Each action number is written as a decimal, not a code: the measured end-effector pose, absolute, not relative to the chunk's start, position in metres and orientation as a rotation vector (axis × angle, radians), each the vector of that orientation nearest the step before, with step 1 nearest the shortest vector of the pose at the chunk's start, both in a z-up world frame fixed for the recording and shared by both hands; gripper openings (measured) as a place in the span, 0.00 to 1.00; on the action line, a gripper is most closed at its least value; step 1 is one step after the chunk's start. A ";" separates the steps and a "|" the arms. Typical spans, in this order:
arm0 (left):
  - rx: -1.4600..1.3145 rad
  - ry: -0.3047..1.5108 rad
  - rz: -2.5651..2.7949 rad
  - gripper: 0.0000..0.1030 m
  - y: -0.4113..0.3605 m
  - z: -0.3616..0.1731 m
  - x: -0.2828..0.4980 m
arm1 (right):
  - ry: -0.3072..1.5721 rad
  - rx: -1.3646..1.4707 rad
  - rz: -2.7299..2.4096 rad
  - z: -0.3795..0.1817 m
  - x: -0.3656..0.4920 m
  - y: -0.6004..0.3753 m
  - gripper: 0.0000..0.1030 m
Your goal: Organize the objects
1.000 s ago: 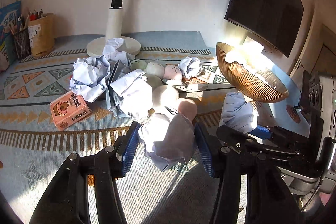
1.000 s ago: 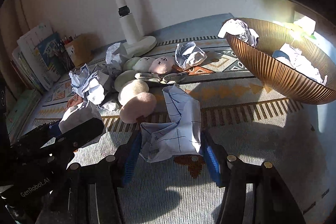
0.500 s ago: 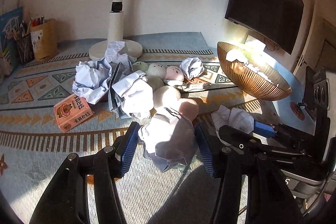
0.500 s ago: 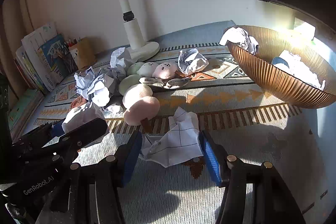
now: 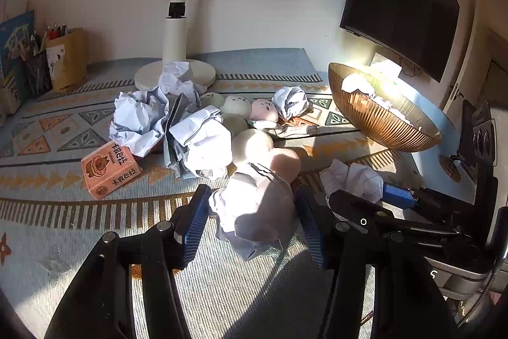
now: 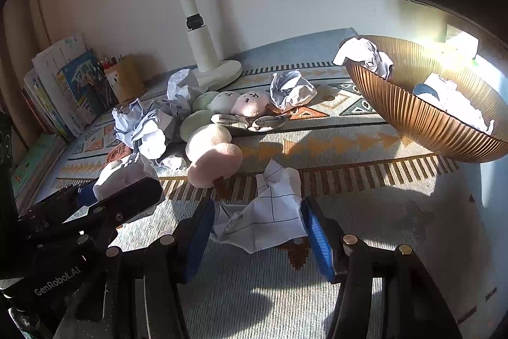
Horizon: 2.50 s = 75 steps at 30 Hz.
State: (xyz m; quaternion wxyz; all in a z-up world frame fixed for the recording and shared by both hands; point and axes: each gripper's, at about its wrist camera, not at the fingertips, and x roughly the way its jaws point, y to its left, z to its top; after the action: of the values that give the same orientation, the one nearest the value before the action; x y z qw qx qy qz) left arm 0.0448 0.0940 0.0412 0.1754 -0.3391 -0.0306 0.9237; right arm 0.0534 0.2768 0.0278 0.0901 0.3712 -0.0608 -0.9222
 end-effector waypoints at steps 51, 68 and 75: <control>-0.922 -0.063 2.612 0.51 0.094 0.044 0.048 | -0.393 1.147 -2.681 0.017 0.061 0.315 0.68; -0.925 -0.101 2.585 0.51 0.090 0.045 0.045 | -0.316 1.192 -2.676 0.016 0.057 0.305 0.68; -0.940 -0.069 2.593 0.51 0.096 0.043 0.045 | -0.227 1.197 -2.721 0.014 0.059 0.296 0.51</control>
State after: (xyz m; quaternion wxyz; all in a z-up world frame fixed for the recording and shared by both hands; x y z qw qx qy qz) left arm 0.0447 0.0960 0.0430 0.1904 -0.3344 -0.0244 0.9227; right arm 0.0589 0.2962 0.0144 0.0800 0.4001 -0.0757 -0.9098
